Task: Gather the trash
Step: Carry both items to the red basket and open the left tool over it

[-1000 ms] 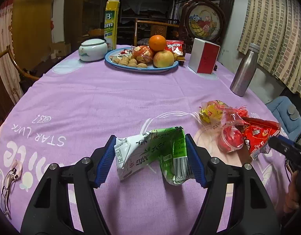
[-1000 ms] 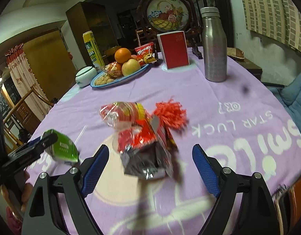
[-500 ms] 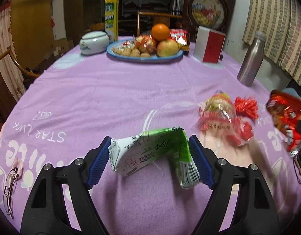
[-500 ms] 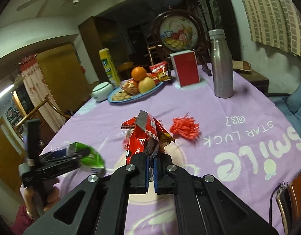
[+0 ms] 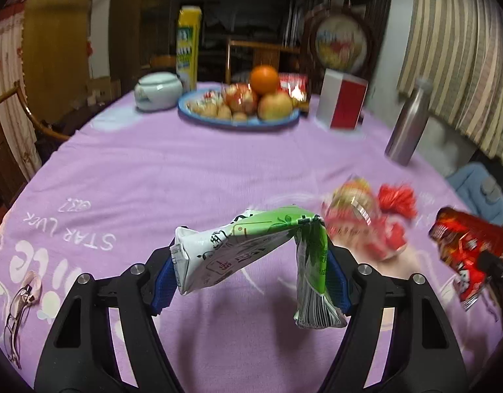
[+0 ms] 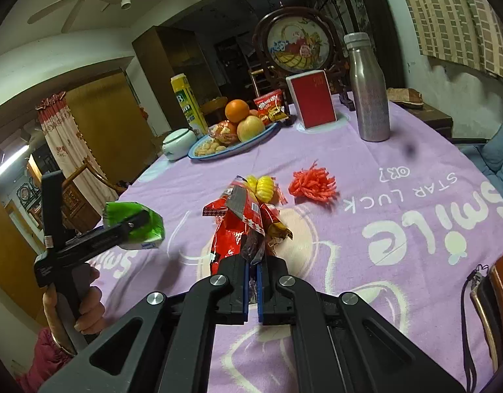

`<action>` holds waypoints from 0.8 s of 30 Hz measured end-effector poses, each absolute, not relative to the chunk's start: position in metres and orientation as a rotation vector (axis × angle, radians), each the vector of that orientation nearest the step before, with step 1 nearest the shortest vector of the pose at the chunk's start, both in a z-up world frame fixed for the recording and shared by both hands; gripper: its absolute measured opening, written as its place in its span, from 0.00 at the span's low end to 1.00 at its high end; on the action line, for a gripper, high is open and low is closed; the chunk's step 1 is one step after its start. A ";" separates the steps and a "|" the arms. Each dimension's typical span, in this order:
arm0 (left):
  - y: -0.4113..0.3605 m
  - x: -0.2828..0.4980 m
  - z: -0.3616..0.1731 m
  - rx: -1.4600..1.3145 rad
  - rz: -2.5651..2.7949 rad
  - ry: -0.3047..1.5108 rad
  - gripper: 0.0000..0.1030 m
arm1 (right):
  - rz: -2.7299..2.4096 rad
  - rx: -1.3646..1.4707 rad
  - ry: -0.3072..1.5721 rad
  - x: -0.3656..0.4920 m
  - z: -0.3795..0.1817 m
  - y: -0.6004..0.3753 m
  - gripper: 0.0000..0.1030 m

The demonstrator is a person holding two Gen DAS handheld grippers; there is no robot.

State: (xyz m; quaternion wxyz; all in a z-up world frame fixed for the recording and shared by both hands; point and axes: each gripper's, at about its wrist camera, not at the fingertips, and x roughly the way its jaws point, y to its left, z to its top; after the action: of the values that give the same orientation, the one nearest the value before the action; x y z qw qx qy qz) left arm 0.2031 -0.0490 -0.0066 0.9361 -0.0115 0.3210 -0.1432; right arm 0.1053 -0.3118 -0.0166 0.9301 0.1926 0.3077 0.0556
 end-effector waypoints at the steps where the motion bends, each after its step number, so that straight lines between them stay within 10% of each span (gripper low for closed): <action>1: -0.044 0.198 -0.004 -0.048 -0.300 0.651 0.70 | 0.115 0.392 0.625 0.103 -0.014 -0.312 0.04; 24: 0.038 0.042 0.051 -0.109 -0.195 0.488 0.70 | 0.281 0.377 0.501 0.023 0.032 -0.274 0.04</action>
State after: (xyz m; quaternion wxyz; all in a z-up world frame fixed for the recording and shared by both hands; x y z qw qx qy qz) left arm 0.0418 0.0377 0.0513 0.9642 -0.0540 0.2410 -0.0962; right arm 0.0226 -0.2744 0.0316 0.9415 0.1849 0.2456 0.1379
